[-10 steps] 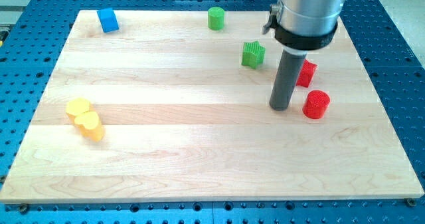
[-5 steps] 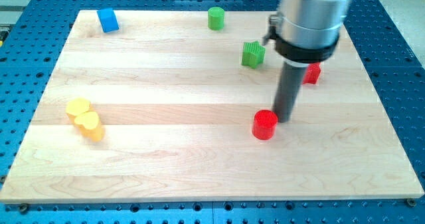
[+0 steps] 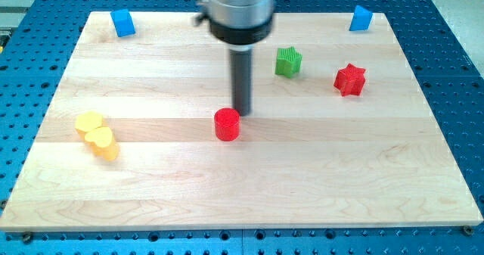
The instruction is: Place the red circle at the left center of the board
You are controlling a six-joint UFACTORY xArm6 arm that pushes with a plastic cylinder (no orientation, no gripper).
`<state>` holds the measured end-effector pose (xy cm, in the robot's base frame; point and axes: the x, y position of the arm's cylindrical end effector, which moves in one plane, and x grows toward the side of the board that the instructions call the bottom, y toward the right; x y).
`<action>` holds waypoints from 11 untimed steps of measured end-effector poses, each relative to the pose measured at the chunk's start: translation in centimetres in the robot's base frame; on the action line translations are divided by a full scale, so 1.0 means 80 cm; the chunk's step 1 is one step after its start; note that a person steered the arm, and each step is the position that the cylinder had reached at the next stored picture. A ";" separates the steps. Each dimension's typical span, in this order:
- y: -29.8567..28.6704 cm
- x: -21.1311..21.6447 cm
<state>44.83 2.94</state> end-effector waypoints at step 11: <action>-0.285 -0.022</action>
